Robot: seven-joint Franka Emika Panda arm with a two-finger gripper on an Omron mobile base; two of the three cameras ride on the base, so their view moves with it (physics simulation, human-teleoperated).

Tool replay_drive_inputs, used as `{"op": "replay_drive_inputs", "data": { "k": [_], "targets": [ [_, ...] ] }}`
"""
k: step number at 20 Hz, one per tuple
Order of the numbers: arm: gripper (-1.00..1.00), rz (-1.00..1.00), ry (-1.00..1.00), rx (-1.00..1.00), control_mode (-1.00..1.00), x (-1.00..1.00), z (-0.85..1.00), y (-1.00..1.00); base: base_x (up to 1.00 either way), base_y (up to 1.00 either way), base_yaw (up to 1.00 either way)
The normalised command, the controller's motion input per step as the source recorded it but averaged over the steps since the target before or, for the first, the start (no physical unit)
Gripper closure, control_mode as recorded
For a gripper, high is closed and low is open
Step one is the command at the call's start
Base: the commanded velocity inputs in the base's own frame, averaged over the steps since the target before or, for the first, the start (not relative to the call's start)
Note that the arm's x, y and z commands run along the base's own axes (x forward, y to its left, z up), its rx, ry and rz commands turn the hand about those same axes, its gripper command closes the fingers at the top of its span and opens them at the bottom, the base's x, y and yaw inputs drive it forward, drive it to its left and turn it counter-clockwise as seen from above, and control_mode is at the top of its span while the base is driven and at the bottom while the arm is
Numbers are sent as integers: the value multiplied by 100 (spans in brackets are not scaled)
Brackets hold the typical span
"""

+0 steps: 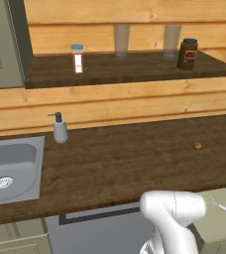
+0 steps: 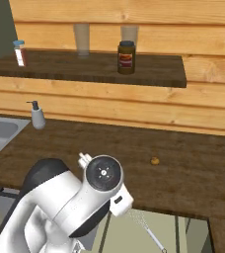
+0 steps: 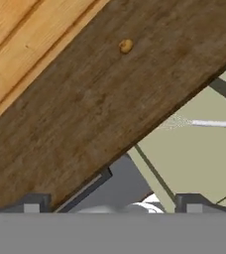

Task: Pick the whisk from the drawer and place it on the counter.

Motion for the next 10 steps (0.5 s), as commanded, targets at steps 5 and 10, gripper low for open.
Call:
{"op": "replay_drive_inputs", "data": {
  "k": [5,10],
  "targets": [
    [-100,-34,34,27,-100,-10,-35,-15,0,0,0],
    [-100,-34,54,31,-100,-16,-67,-55,0,0,0]
  ]
}}
